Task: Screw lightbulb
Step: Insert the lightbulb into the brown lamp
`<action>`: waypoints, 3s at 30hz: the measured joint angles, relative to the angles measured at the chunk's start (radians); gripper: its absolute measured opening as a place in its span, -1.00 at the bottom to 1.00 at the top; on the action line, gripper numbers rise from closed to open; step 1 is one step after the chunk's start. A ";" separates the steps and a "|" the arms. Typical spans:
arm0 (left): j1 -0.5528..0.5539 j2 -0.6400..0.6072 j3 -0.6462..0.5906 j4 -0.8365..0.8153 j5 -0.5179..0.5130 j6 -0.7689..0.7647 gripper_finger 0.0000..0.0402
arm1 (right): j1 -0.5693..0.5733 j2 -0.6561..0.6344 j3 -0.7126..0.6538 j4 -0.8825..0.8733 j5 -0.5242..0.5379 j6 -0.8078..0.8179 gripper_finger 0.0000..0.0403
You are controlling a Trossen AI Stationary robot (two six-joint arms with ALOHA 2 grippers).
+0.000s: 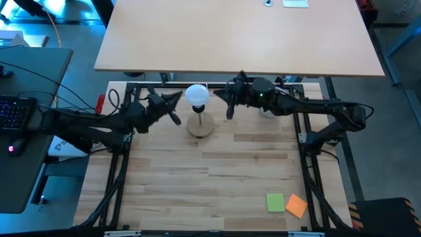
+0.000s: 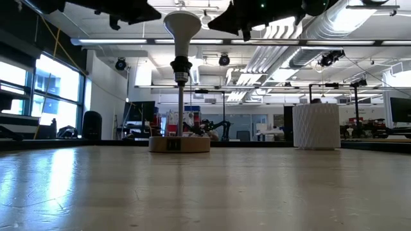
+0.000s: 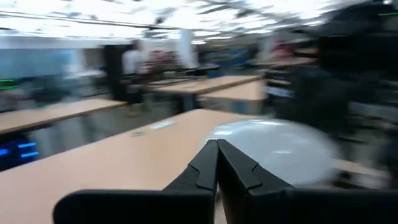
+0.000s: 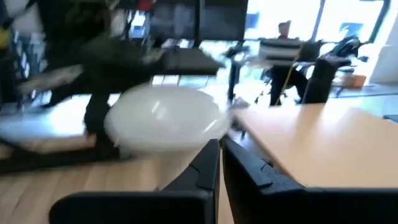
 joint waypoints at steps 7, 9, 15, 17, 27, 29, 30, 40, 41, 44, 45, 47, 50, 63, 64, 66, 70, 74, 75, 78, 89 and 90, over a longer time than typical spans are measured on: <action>0.008 0.050 0.000 0.031 0.086 -0.060 -1.00 | -0.033 0.052 0.000 0.105 -0.111 0.079 -0.92; 0.022 0.064 0.000 0.048 0.073 -0.057 -1.00 | -0.027 0.063 0.000 0.118 -0.146 0.078 -0.92; 0.068 0.086 0.001 0.056 0.067 -0.058 -1.00 | 0.033 0.068 0.000 0.121 -0.180 0.074 -0.92; 0.082 0.090 0.002 0.053 0.075 -0.068 -1.00 | 0.052 0.070 0.000 0.119 -0.184 0.067 -0.92; 0.079 0.056 -0.002 -0.069 0.045 -0.073 -1.00 | 0.044 0.011 0.000 -0.067 -0.119 -0.035 -0.92; 0.060 0.033 -0.002 -0.083 0.020 -0.072 -1.00 | 0.026 -0.007 0.000 -0.102 -0.048 -0.040 -0.92; 0.051 0.027 -0.001 -0.073 0.011 -0.072 -1.00 | 0.016 -0.012 0.000 -0.100 -0.012 -0.031 -0.92; 0.004 0.046 0.000 -0.018 0.006 -0.101 -1.00 | -0.039 0.016 -0.001 0.032 -0.082 0.061 -0.92; 0.006 0.053 -0.001 -0.012 0.007 -0.101 -1.00 | -0.036 0.018 0.000 0.039 -0.106 0.073 -0.92; 0.016 0.075 -0.001 0.009 0.002 -0.102 -1.00 | -0.021 0.022 0.000 0.040 -0.151 0.076 -0.92; 0.022 0.080 -0.001 0.016 -0.001 -0.102 -1.00 | -0.016 0.023 0.000 0.042 -0.152 0.077 -0.92; 0.034 0.095 -0.001 0.032 -0.007 -0.101 -1.00 | 0.001 0.023 0.000 0.044 -0.152 0.077 -0.92; 0.060 0.116 -0.001 0.044 0.002 -0.102 -1.00 | 0.031 0.027 0.000 0.047 -0.160 0.076 -0.92; 0.047 0.031 -0.001 -0.097 -0.107 -0.093 -1.00 | 0.054 -0.007 0.000 0.004 -0.140 -0.008 -0.92; 0.036 0.012 -0.001 -0.109 -0.120 -0.092 -1.00 | 0.043 -0.009 0.000 -0.004 -0.138 -0.006 -0.92; 0.018 -0.017 -0.001 -0.116 -0.129 -0.094 -1.00 | 0.019 -0.009 0.000 -0.019 -0.109 0.018 -0.92; -0.012 -0.033 -0.001 -0.112 -0.086 -0.098 -1.00 | -0.023 -0.001 0.000 -0.009 -0.012 0.055 -0.92; -0.016 0.008 -0.001 -0.066 -0.005 -0.102 -1.00 | -0.050 0.030 0.000 0.039 -0.054 0.092 -0.92; -0.016 0.021 -0.001 -0.057 0.004 -0.102 -1.00 | -0.050 0.038 0.000 0.058 -0.081 0.107 -0.92; -0.010 0.062 -0.001 -0.019 -0.016 -0.100 -1.00 | -0.037 0.061 0.000 0.091 -0.130 0.138 -0.92; 0.055 0.095 0.000 -0.012 -0.065 -0.075 -1.00 | 0.079 0.066 0.000 0.092 -0.164 0.094 -0.92; 0.056 0.095 0.000 -0.019 -0.074 -0.061 -1.00 | 0.090 0.066 0.000 0.093 -0.163 0.069 -0.92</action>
